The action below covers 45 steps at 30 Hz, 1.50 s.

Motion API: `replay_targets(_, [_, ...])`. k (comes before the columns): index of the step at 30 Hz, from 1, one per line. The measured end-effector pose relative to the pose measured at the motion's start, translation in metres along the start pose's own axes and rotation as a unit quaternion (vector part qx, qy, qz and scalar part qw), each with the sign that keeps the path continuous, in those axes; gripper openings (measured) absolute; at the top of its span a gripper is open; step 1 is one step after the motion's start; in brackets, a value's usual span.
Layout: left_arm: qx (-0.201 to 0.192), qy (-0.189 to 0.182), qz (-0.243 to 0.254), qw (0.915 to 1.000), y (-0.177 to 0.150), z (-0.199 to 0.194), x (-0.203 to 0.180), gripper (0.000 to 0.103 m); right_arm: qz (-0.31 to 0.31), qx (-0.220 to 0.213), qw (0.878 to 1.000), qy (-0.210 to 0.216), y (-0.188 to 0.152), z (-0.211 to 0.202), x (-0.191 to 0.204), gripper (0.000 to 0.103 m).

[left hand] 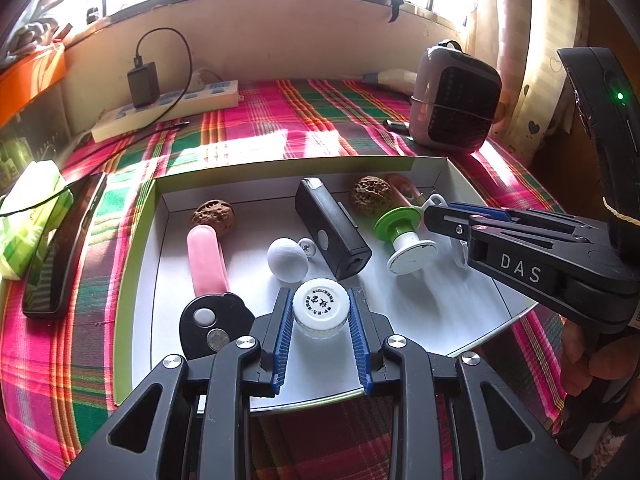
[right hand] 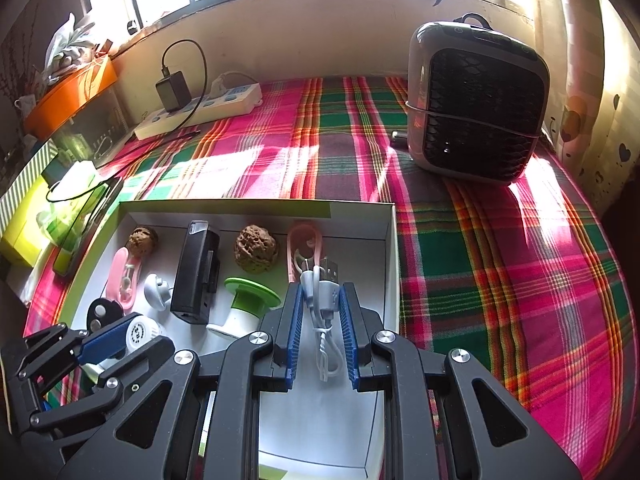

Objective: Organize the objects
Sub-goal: 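Open both tools to release the container and cable inside the box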

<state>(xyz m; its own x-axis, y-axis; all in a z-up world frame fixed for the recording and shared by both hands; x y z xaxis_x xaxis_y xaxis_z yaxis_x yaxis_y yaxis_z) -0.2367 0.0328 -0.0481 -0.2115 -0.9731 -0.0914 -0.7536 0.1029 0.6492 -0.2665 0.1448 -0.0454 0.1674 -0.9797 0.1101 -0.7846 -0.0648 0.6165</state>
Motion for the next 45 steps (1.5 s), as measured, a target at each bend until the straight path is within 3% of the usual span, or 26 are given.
replay_targets(22, [0.003, 0.004, -0.005, 1.0, 0.0, 0.002, 0.002, 0.027, 0.008, -0.003, 1.0, 0.005, -0.001, -0.001, 0.0, 0.02])
replay_targets(28, [0.003, 0.008, -0.005, 1.0, 0.0, 0.002, 0.004, 0.029, 0.009, -0.008, 1.0, 0.005, 0.0, -0.005, 0.001, 0.027])
replay_targets(42, [-0.01, 0.022, -0.001, 0.9997, -0.002, -0.015, 0.003, 0.029, 0.004, -0.025, 1.0, 0.004, -0.004, -0.023, 0.009, 0.028])
replay_targets(45, [-0.017, 0.029, -0.002, 0.9994, -0.003, -0.023, 0.003, 0.029, -0.001, -0.031, 0.999, 0.004, -0.006, -0.03, 0.013, 0.036])
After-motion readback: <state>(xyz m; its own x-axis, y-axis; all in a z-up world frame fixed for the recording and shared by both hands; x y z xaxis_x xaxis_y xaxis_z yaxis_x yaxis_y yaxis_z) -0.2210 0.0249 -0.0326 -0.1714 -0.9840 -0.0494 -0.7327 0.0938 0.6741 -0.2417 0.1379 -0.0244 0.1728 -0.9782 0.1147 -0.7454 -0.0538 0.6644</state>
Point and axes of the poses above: each gripper's, at about its wrist camera, not at the fingertips, and z roughly the way its jaws point, x to its left, y to its top, the point moved 8 cm from there along z, roughly the way its jaws point
